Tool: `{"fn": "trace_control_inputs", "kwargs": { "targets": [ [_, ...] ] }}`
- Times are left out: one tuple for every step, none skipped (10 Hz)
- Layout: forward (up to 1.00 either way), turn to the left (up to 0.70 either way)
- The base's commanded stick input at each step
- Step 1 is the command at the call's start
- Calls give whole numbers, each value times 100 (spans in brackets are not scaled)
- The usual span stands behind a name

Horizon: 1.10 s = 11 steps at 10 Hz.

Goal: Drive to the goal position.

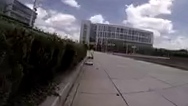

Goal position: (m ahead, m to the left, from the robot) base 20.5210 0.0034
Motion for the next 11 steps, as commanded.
{"fn": "trace_control_inputs", "kwargs": {
  "targets": [
    [4,0],
    [4,0],
    [4,0],
    [4,0],
    [4,0],
    [4,0],
    [4,0],
    [4,0],
    [4,0],
    [4,0],
    [4,0]
  ]
}}
